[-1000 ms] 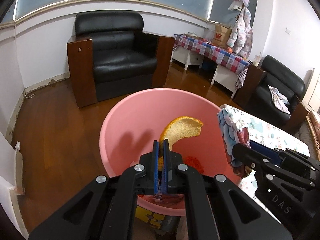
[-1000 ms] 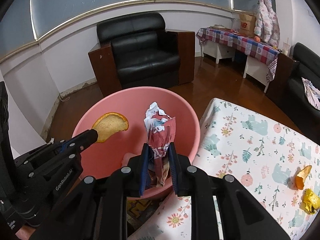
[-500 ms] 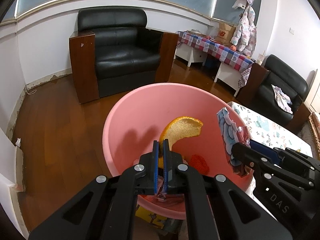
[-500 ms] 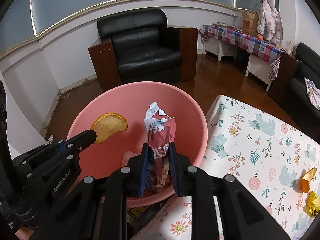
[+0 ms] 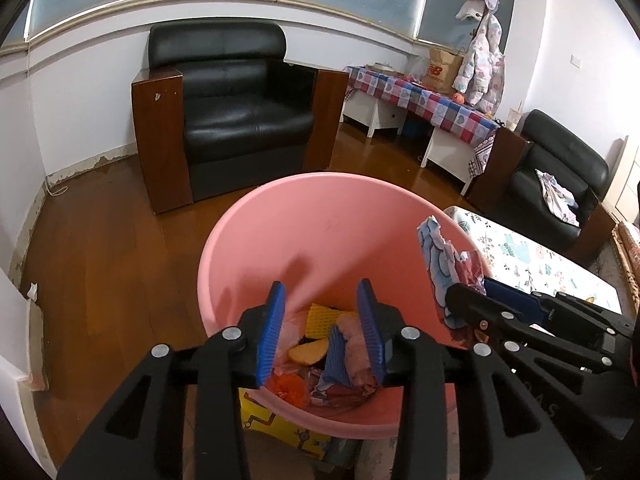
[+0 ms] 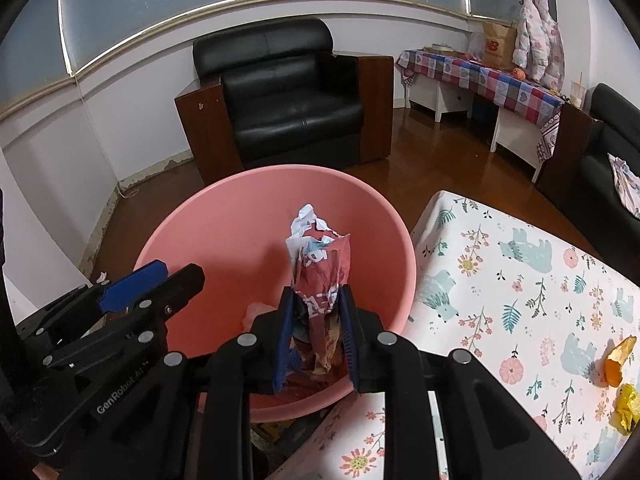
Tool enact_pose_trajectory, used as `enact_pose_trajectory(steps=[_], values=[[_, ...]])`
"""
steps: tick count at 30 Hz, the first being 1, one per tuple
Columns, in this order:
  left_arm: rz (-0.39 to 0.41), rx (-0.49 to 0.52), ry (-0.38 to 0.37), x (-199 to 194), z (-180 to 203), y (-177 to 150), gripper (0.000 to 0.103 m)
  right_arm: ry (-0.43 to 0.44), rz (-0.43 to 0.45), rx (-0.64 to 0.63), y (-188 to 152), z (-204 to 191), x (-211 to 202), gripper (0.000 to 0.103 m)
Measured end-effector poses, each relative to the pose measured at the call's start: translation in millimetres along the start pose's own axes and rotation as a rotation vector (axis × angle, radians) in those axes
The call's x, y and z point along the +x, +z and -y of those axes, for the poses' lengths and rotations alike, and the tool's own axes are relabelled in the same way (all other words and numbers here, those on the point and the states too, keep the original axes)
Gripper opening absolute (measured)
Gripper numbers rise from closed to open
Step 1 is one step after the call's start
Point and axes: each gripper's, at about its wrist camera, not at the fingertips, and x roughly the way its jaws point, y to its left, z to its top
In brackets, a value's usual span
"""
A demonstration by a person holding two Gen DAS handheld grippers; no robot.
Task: Collect trash
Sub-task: 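Open both grippers over the pink bucket to drop the peel and wrapper, then move both grippers back over the remaining peel and yellow bag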
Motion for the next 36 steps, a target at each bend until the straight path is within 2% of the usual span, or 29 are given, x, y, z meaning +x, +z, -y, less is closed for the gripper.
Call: enact_pose_trajectory(steps=[6,17,29,36], values=[[0.0,-0.009,0.005,-3,-2,2,0.038,0.025,0.009,0.01,0,3,-1,0.042],[0.016,0.014,-0.012,-15,8,3,0.038,0.023,0.049,0.025,-9,14,-25,0.044],[0.034,0.071,-0.062,-33,47,2,0.038,-0.057,0.138,0.093,-32,51,-77,0.044],[0.029,0.144,-0.135,-40,94,-6,0.038,-0.169,0.232,0.091,-52,72,-121,0.044]])
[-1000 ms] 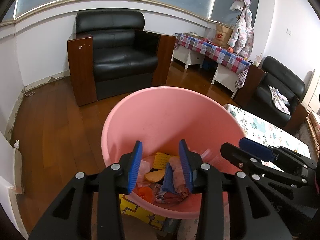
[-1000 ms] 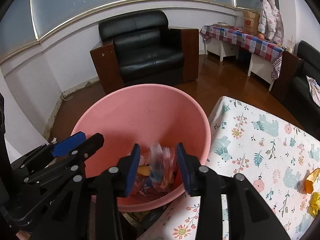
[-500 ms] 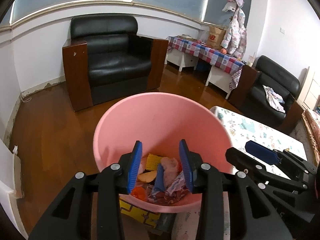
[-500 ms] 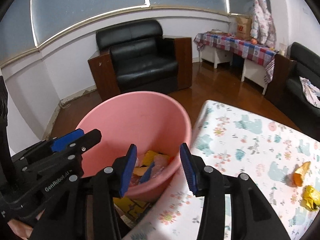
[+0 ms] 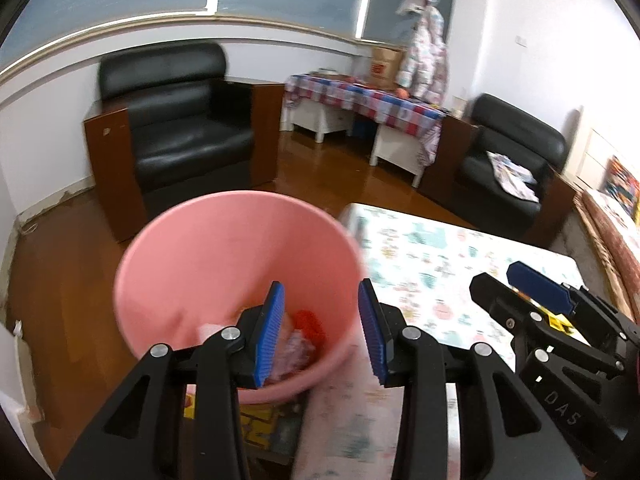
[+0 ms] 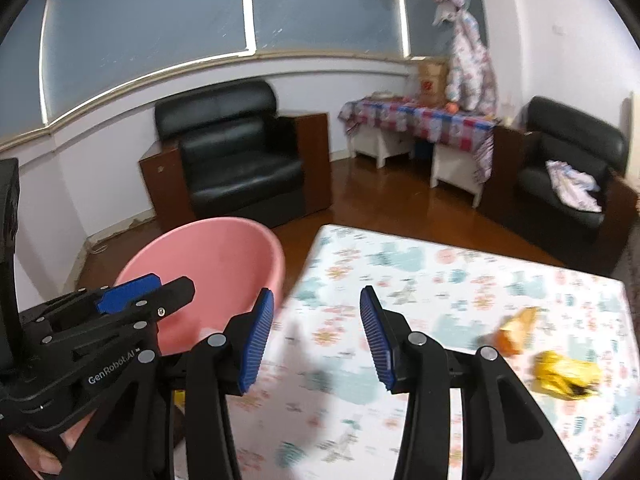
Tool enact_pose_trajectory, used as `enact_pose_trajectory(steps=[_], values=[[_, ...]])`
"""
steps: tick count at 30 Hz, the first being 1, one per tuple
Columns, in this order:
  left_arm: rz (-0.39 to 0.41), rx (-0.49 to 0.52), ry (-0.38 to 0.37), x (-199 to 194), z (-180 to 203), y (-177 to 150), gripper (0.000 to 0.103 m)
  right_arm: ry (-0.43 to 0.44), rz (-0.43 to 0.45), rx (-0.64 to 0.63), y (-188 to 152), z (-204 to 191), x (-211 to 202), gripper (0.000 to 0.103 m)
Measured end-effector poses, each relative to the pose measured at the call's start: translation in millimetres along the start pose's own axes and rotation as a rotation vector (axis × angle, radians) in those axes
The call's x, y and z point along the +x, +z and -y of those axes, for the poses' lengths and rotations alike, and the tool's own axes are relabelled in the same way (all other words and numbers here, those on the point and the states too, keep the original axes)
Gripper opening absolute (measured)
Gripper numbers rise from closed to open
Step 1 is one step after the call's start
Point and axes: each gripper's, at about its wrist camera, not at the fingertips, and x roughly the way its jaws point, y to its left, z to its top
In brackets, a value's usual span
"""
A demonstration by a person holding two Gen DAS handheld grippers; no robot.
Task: Collect trash
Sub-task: 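Move both grippers back over the remaining peel and yellow bag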
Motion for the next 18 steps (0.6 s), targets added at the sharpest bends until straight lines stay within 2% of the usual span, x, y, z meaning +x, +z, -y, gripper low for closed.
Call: enact_pose_trajectory(steps=[5,9,12,18], values=[[0.031,0.073,-0.063,1,45,-9,0.038,-0.099,0.035,0.025,-18,36,-31,0.044],[0.046,0.152,-0.08,13,74,-35,0.039,-0.147,0.021,0.073,-43,62,-42,0.044],[0.011,0.2,-0.081,20,85,-41,0.038,-0.136,-0.015,0.117,-59,75,-44,0.045],[-0.032,0.222,-0.115,27,102,-49,0.038,-0.136,0.011,0.222,-64,99,-54,0.045]])
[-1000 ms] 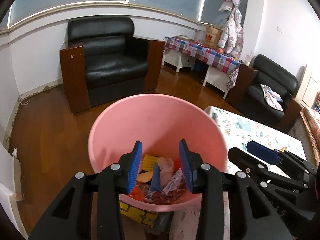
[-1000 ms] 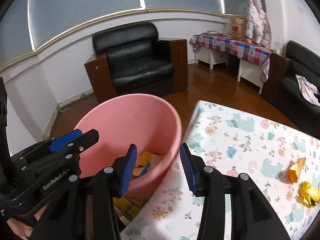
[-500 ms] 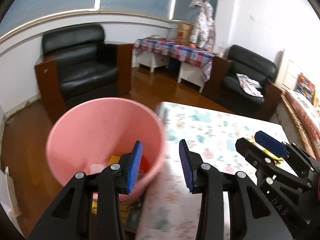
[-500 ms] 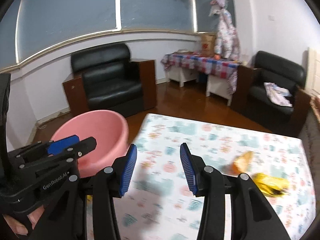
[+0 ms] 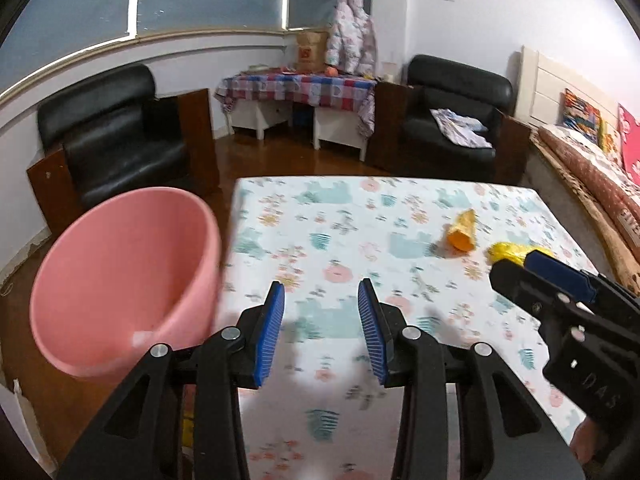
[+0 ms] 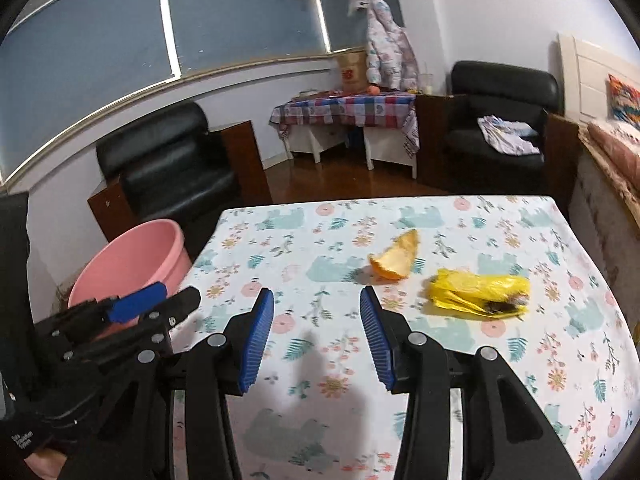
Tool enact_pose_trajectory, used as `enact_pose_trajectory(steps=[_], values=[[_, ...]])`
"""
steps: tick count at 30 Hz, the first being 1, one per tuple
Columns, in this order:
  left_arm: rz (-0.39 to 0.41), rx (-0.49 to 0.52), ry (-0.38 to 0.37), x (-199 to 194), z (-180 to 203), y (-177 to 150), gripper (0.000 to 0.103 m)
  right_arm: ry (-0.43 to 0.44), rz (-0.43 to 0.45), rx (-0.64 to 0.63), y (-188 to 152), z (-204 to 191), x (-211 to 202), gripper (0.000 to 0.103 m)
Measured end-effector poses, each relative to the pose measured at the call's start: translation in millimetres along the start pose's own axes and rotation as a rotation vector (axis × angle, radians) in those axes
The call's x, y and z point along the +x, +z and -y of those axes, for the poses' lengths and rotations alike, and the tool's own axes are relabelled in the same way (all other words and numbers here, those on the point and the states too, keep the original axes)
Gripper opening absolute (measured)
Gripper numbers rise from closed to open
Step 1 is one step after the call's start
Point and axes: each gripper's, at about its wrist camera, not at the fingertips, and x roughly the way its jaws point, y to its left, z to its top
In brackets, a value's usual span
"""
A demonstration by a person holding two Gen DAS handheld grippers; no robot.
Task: Collect trash
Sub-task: 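Move both grippers back over the remaining peel and yellow bag, then grasp the orange peel with the left gripper while the right gripper grasps the yellow bag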
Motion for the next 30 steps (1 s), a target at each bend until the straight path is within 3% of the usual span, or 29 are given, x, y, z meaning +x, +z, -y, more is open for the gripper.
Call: enact_pose_trajectory(steps=[6,14,21,30], values=[[-0.032,0.114,-0.089,12,45,8,0.039,-0.072,0.003,0.034,9,36,-6,0.045],[-0.08,0.165,-0.201,36,89,25,0.039,-0.164,-0.038,0.123,17,97,-5,0.045],[-0.166,0.08,-0.249,68,96,47,0.038,-0.161,-0.074,0.15,19,123,5,0.045],[-0.257,-0.055,-0.218,117,100,62,0.038,-0.144,-0.089,0.122,34,136,19,0.046]])
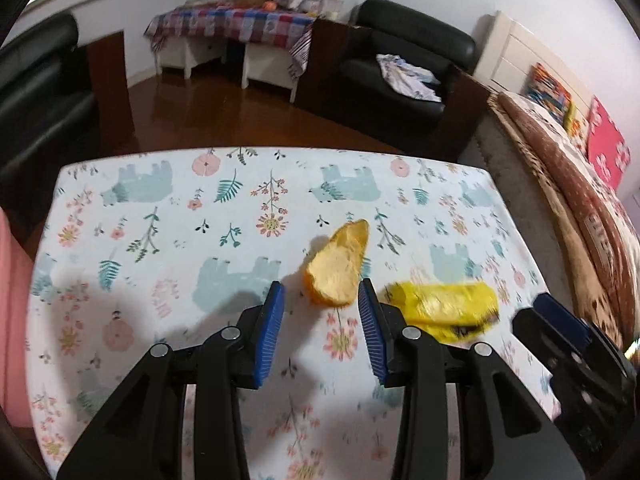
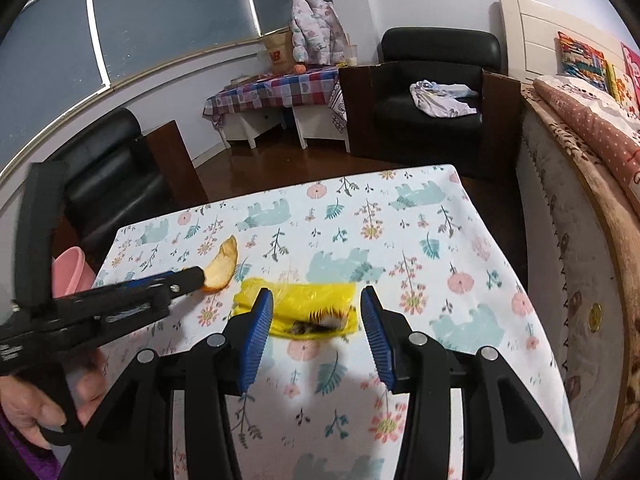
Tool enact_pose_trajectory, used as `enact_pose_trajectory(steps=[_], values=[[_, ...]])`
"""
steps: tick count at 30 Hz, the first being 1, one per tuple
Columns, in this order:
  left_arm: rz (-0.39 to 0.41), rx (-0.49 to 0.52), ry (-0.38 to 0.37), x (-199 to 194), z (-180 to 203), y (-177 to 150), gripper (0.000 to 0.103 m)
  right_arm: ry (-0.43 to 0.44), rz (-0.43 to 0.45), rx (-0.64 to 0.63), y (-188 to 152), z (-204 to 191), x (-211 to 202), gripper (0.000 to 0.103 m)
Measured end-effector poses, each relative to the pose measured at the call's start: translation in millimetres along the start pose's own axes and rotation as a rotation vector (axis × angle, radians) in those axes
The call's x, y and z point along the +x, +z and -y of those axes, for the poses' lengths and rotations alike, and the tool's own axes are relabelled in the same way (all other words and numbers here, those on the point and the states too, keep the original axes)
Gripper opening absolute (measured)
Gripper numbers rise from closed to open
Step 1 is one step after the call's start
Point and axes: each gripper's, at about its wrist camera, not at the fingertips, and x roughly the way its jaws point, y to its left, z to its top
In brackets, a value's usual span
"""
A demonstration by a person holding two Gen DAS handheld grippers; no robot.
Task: Collect trash
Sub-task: 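Grasp the orange peel with the left gripper while the right gripper grasps the yellow bag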
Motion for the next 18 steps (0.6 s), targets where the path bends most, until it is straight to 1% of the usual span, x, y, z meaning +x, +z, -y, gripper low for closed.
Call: enact_pose_trajectory(steps=[3,5,6,7,10,16,18], values=[[-0.02,-0.046,-0.01,11,-6,2,0.038,0.016,-0.01,-0.004,8,1,8,0.046],[0.009,-0.041,-0.011,10,-7,2,0.037,0.023,-0.024,-0.007,13,3,17,0.047],[0.013,-0.027,-0.018,10,-5,1,0.024,0.025,-0.034,-0.007,15,3,23,0.047],[0.014,-0.002,-0.018,10,-3,0,0.017,0.029,-0.045,-0.005,18,5,30,0.047],[0.028,0.032,-0.004,7,1,-2,0.006,0.058,-0.087,0.017,20,8,47,0.047],[0.057,0.039,0.038,-5,1,-3,0.006,0.091,-0.167,0.026,15,5,69,0.047],[0.068,0.045,0.054,-11,0,-3,0.006,0.102,-0.178,0.035,12,5,70,0.047]])
